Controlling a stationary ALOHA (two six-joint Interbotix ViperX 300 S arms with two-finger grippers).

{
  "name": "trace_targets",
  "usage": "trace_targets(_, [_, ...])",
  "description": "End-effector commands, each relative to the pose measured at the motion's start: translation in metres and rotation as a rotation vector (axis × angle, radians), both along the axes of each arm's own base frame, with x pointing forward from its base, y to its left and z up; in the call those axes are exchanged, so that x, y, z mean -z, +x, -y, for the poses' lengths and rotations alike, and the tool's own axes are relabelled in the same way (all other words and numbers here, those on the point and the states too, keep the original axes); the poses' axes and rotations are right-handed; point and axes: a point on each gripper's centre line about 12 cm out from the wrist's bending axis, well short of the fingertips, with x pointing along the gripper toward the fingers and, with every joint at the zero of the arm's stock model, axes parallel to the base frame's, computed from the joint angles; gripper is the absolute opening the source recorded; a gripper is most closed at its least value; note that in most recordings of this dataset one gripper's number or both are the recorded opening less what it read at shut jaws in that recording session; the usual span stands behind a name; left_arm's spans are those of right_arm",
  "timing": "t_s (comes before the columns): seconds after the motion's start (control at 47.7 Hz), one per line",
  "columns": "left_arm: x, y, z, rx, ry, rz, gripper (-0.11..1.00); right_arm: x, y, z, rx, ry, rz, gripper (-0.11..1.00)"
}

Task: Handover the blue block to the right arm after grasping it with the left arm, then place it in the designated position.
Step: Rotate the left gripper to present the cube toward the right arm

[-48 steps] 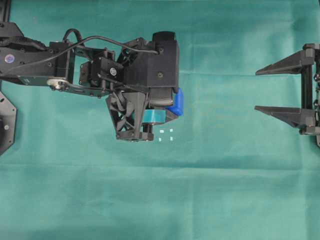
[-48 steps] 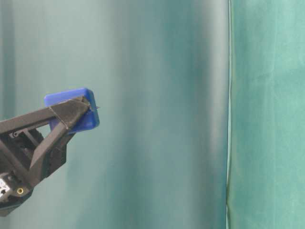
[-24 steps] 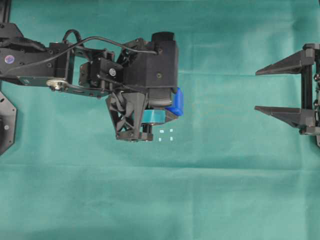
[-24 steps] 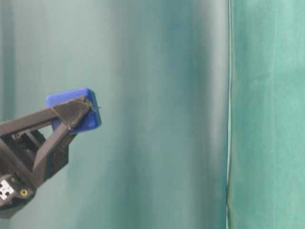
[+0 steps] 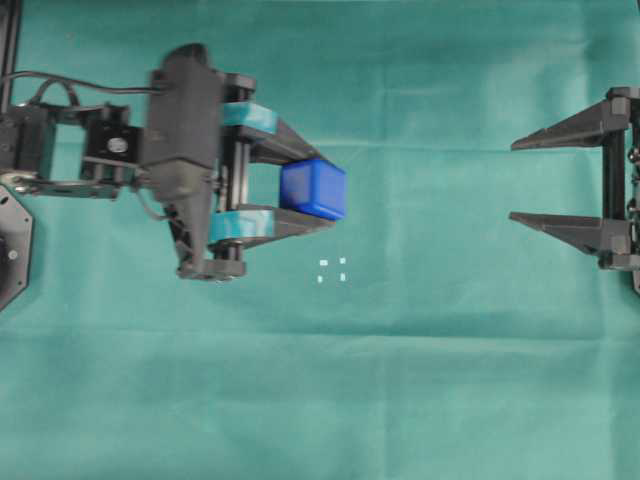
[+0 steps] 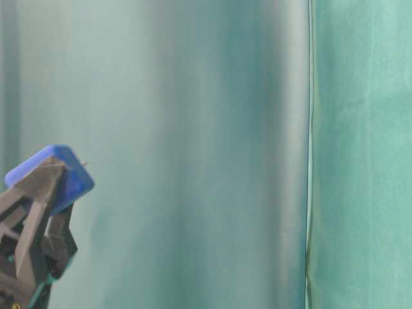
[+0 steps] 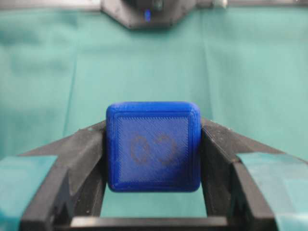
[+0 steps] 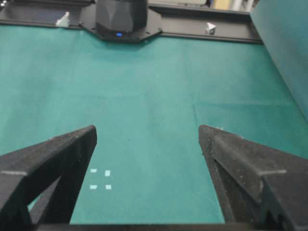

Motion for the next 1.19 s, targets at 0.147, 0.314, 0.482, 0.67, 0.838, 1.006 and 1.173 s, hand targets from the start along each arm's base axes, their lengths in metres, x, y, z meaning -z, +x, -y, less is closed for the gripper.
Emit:
trace_targets(0.147, [-0.005,-0.011,0.001,-0.007,-0.038,0.158,0.47,-0.013,0.003,0.0,-0.002,-0.021,0.045,0.94])
trace_targets(0.314, [-0.003,-0.011,0.001,-0.01,-0.052,0.158,0.47,-0.014,0.003,0.0,-0.003,-0.027,0.049,0.94])
trace_targets(0.482, [-0.003,-0.011,0.001,-0.01,-0.05,0.156,0.47,-0.014,0.003,0.0,-0.005,-0.029,0.049,0.94])
trace_targets(0.67, [-0.003,-0.011,0.001,-0.01,-0.052,0.153,0.47,-0.015,0.003,0.0,-0.005,-0.04,0.051,0.94])
trace_targets(0.838, [-0.003,-0.011,0.001,-0.01,-0.05,0.152,0.47,-0.026,0.005,0.0,-0.012,-0.103,0.065,0.94])
trace_targets(1.006, [-0.003,-0.011,0.001,-0.01,-0.052,0.153,0.47,-0.039,0.007,0.0,-0.026,-0.232,0.069,0.94])
trace_targets(1.173, [-0.004,-0.011,0.0,-0.012,-0.051,0.153,0.47,-0.053,0.01,0.0,-0.041,-0.426,0.058,0.94])
